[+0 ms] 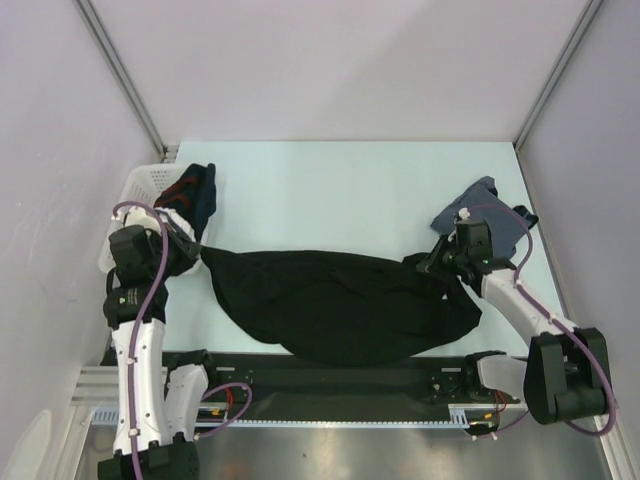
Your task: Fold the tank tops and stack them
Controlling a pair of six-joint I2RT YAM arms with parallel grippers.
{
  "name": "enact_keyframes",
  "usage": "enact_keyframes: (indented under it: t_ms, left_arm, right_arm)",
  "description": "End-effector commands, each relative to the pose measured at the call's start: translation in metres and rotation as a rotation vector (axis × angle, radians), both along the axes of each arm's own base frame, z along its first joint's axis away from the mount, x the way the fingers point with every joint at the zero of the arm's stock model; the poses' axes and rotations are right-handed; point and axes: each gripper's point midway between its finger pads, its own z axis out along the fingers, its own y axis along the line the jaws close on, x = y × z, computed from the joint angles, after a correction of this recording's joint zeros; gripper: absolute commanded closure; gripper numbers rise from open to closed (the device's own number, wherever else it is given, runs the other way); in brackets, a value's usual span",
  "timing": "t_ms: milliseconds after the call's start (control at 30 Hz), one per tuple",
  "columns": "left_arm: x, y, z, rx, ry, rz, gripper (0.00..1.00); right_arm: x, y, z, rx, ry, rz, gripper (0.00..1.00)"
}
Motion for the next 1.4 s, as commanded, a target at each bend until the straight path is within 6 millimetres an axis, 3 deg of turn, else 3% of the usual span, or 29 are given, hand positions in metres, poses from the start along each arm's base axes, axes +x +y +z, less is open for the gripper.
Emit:
enact_keyframes:
  t_ms: [0, 33, 67, 167, 300, 333, 367, 400, 433, 600, 800, 1067, 1200, 1367]
  left_arm:
    - [0.012, 0.002, 0.009, 0.016, -0.058, -0.012, 1.0]
    - [0.014, 0.004, 0.008, 0.02, -0.053, -0.005, 1.0]
    - [0.016, 0.007, 0.008, 0.027, -0.053, 0.007, 1.0]
    - [0.02, 0.011, 0.004, 0.033, -0.031, 0.022, 1.0]
    - [0.024, 0.017, 0.001, 0.052, -0.01, 0.033, 0.99]
    - [0.025, 0.018, 0.002, 0.056, -0.007, 0.036, 1.0]
    - [0.025, 0.019, 0.002, 0.063, -0.005, 0.037, 1.0]
    - [0.027, 0.02, 0.002, 0.066, -0.002, 0.035, 1.0]
    - [0.027, 0.019, 0.001, 0.069, 0.0, 0.032, 1.0]
    - [0.029, 0.02, -0.004, 0.076, 0.015, 0.022, 1.0]
    - [0.027, 0.019, 0.0, 0.082, -0.015, 0.021, 1.0]
    - [0.026, 0.021, -0.003, 0.087, -0.001, 0.028, 1.0]
    - [0.026, 0.021, -0.003, 0.09, -0.002, 0.029, 0.99]
    - [0.025, 0.022, -0.003, 0.093, -0.003, 0.033, 1.0]
  right_arm:
    - [0.047, -0.007, 0.028, -0.035, -0.124, -0.041, 0.98]
    - [0.064, -0.008, 0.047, -0.036, -0.165, -0.053, 1.0]
    - [0.072, -0.009, 0.041, -0.043, -0.141, -0.059, 1.0]
    - [0.102, -0.014, 0.058, -0.038, -0.172, -0.089, 1.0]
    - [0.133, -0.021, 0.062, -0.021, -0.208, -0.122, 0.98]
    - [0.134, -0.017, 0.062, -0.005, -0.214, -0.103, 0.88]
    - [0.135, -0.016, 0.063, 0.0, -0.22, -0.093, 0.48]
    - [0.134, -0.012, 0.062, 0.01, -0.221, -0.073, 0.36]
    - [0.129, -0.005, 0.064, 0.026, -0.231, -0.044, 0.33]
    - [0.1, 0.032, 0.066, 0.028, -0.287, 0.116, 0.45]
    - [0.063, 0.085, 0.04, 0.098, -0.186, 0.345, 0.51]
    - [0.048, 0.109, 0.007, 0.117, -0.096, 0.422, 0.43]
    - [0.043, 0.109, -0.008, 0.119, -0.075, 0.428, 0.43]
    - [0.05, 0.119, -0.012, 0.141, -0.096, 0.454, 0.46]
